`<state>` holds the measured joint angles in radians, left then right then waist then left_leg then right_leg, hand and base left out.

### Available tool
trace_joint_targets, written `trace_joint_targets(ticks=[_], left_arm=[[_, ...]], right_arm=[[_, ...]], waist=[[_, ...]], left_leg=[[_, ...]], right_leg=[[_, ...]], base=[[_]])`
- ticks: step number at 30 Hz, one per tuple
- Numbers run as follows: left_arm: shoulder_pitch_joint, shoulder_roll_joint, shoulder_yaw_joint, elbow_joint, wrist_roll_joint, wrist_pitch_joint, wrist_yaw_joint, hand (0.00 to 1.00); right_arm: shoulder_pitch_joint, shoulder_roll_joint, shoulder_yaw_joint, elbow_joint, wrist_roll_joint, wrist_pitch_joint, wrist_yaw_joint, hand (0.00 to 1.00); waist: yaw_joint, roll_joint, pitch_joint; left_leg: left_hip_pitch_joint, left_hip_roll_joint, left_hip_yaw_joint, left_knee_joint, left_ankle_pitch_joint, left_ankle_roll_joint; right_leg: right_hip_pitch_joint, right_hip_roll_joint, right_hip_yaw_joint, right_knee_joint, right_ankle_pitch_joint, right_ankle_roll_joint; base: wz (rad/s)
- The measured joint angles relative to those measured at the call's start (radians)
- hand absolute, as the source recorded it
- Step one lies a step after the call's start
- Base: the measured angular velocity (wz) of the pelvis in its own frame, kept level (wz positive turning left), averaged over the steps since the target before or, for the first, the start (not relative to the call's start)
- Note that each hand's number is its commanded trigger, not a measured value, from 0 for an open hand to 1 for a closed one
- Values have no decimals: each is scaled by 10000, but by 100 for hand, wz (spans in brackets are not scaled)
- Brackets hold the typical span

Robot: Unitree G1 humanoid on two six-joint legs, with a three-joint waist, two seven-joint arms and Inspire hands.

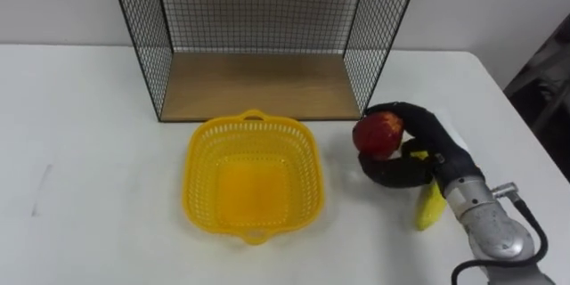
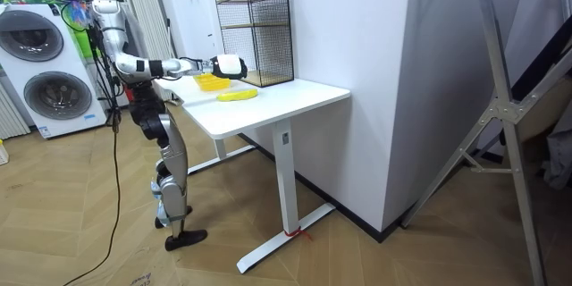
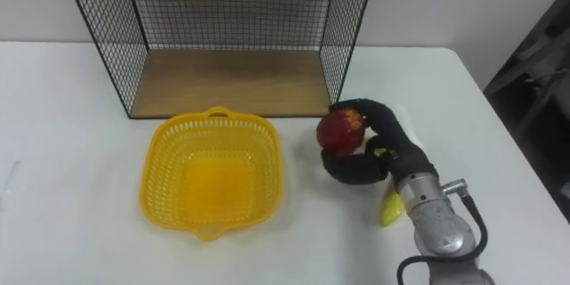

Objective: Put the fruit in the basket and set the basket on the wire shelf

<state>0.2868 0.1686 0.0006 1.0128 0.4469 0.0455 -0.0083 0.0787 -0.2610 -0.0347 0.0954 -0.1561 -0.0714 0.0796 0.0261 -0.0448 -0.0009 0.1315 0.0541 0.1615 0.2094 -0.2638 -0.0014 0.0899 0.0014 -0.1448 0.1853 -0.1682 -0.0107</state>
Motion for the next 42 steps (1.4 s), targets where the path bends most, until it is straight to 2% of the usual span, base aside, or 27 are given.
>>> trace_joint_targets(ticks=[8, 13, 16, 22, 23, 30, 37, 38, 39, 40, 42], left_arm=[[-108, 10, -24, 314, -26, -12, 8, 0], [-284, 62, -20, 493, -23, -15, 55, 0], [-389, 68, -20, 516, -5, -31, 57, 0], [-558, 91, -47, 516, 56, -89, 26, 0], [-600, 118, -107, 518, 54, -82, 27, 0], [-741, 340, -538, 597, 3, -68, -20, 0], [-781, 347, -657, 684, -54, -8, -66, 0], [-798, 347, -679, 684, -73, -6, -93, 0], [-835, 352, -763, 683, -75, -2, -123, 0], [-859, 354, -814, 683, -75, -1, -138, 0], [-930, 348, -836, 683, -59, 8, -214, 0]], right_arm=[[0, -1, -212, -1450, 759, 2, -336, 100], [-24, -4, -107, -2012, 738, 1, -489, 100], [-42, 0, 253, -2629, 212, 0, -459, 100], [-60, 3, 932, -3100, -472, -24, 200, 100], [-68, -2, 1077, -3106, -518, 16, 427, 100], [-438, 12, 2170, -3105, -585, 368, 1657, 100], [-666, 18, 2546, -3106, -587, 527, 2549, 100], [-686, 18, 2547, -3105, -586, 537, 2672, 56], [-696, 18, 2570, -3106, -586, 557, 2773, 17], [-700, 22, 2585, -3106, -586, 581, 2825, 0], [-697, 17, 2731, -3096, -586, 738, 3008, 0]], waist=[[11, -6, -3], [121, -104, -1], [123, -108, 1], [239, -153, 13], [314, -205, -2], [656, -298, 35], [667, -234, 61], [658, -209, 64], [658, -181, 51], [659, -167, 41], [661, -112, 36]], left_leg=[[47, -13, 38, -42, 33, -6], [-2, -14, 52, -45, 33, -6], [-11, 5, 169, -50, 33, -6], [-47, 17, 259, -97, 33, -6], [-44, 17, 269, -119, 33, -6], [-56, 12, 227, -108, 33, -6], [-223, 19, 122, -47, 33, -6], [-245, 20, 101, -48, 33, -6], [-287, 18, 81, -46, 33, -6], [-324, 17, 68, -42, 33, -6], [-340, 13, 37, -26, 34, -7]], right_leg=[[-22, 12, 48, -3, 1, -7], [-75, 5, -12, 9, -3, -6], [-209, 28, 55, 31, 0, -9], [-193, 35, 87, 31, 10, -16], [-207, 39, 97, 31, 15, -18], [-202, 28, 61, 17, 22, -19], [-262, 30, -10, 19, 39, -17], [-274, 31, -26, 19, 40, -19], [-309, 28, -48, 23, 41, -21], [-335, 26, -57, 24, 42, -22], [-342, 22, -70, 13, 45, -26]], base=[[-2], [0], [-8], [-4], [-7], [0], [5], [3], [4], [4], [3]])
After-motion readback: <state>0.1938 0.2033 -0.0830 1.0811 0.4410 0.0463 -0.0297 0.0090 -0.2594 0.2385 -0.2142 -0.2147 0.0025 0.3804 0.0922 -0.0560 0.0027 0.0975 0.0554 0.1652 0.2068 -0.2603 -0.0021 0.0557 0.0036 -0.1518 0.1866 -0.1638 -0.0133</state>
